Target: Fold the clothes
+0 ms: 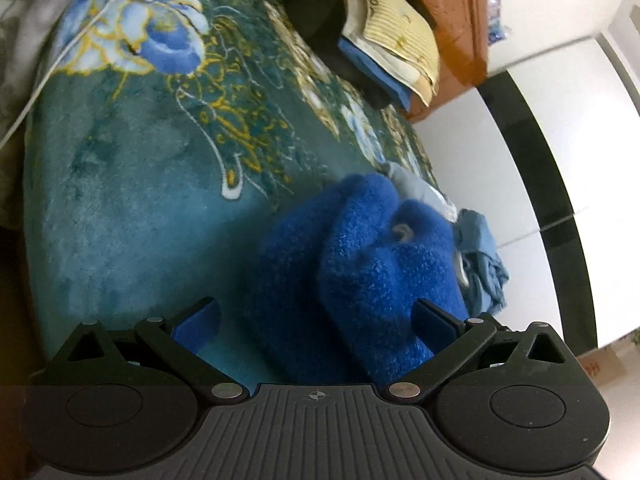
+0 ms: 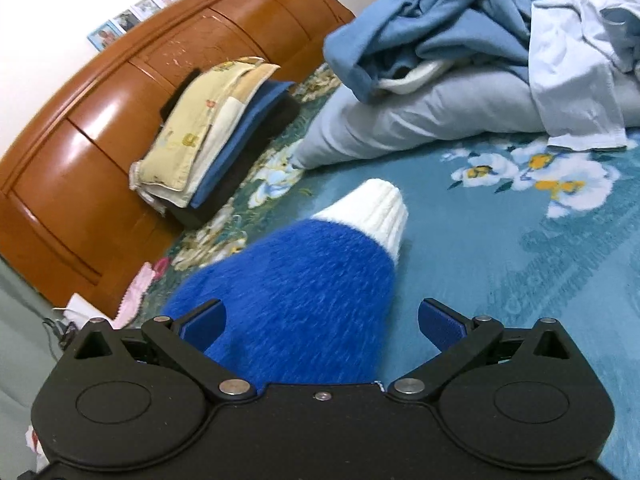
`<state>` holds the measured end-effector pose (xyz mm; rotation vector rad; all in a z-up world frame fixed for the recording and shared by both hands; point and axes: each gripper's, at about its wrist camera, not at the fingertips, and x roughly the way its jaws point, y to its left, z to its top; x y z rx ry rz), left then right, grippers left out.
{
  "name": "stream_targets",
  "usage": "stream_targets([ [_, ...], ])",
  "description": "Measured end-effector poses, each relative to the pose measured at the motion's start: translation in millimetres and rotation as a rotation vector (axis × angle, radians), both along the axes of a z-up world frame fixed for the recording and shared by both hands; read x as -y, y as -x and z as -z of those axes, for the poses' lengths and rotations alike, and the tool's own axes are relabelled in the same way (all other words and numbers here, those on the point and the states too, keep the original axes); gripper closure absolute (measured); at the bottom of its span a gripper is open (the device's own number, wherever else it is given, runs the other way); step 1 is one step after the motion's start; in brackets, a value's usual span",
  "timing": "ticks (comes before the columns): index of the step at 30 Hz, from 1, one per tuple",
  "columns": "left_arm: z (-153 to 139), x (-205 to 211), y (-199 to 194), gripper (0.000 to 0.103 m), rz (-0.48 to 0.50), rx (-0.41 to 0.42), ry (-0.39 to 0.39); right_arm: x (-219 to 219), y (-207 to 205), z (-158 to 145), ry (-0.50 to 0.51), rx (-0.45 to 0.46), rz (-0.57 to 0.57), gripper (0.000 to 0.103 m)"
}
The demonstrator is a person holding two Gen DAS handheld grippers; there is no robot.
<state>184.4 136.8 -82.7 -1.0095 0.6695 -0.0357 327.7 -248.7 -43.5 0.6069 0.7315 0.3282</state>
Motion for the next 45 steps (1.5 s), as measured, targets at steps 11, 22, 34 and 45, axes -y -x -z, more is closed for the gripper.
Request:
stream_targets([
  [11, -1, 17, 0, 0.001, -0.021, 0.046, -0.08, -3, -52, 26, -0.047, -0.038, -0.104, 0.001],
  [22, 8, 18, -7, 0.016, -0.048, 0.13, -0.009, -11, -83, 47, -0.133, -0.054, -0.191, 0.006],
  [34, 14, 19, -14, 0.048, -0.017, 0.173, -0.001, -15, -87, 38, -0.074, -0.047, -0.248, 0.046],
  [45, 10, 9, -17, 0.058, 0.059, 0.186, -0.032, -22, -63, 12, -0.021, 0.019, -0.203, 0.069],
])
